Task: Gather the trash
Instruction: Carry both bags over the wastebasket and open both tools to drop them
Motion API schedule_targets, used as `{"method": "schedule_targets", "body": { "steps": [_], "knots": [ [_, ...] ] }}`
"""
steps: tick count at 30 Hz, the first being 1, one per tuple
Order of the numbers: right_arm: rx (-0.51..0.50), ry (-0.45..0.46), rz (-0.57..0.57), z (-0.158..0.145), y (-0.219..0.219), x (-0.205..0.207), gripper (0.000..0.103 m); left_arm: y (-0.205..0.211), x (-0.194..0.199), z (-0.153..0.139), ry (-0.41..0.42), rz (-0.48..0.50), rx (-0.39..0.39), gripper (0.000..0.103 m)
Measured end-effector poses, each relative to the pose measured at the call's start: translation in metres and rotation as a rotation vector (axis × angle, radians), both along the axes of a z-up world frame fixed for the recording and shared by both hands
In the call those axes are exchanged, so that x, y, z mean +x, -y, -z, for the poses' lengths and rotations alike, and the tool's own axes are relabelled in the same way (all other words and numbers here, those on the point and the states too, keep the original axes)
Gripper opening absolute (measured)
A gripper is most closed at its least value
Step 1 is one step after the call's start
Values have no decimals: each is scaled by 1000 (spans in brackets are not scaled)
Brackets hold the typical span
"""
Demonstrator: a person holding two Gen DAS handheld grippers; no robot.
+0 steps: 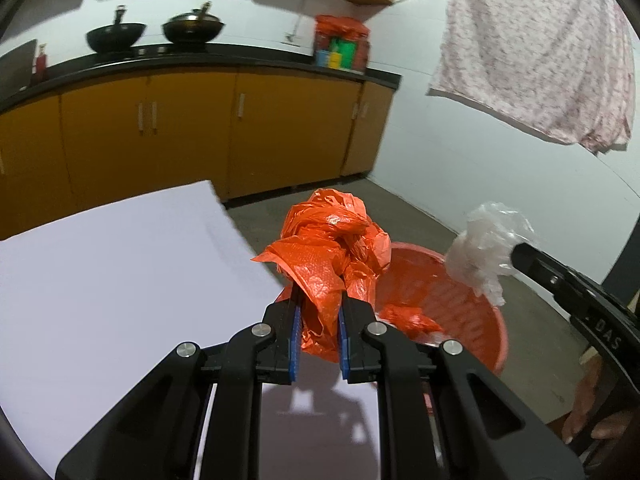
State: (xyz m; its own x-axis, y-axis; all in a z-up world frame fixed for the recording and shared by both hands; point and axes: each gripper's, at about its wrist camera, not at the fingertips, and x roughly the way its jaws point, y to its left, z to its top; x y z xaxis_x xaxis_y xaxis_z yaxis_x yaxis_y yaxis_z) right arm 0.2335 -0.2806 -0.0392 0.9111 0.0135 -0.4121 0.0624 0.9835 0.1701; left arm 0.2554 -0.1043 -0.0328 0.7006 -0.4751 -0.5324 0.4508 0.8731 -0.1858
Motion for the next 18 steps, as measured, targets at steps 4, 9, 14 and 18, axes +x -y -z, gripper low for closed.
{"method": "schedule_targets", "body": {
  "steps": [4,9,14,18],
  "knots": [
    [7,-1,26,3,14,-1,4,18,-3,3,-8,35,-2,15],
    [17,-5,49,9,31,-1,4,39,-3,9,-22,71,2,15],
    [24,-6,68,12,44,-1,4,52,1,17,-40,93,11,15],
    [40,-3,83,13,58,3,4,64,7,27,-67,106,17,15]
  ]
}}
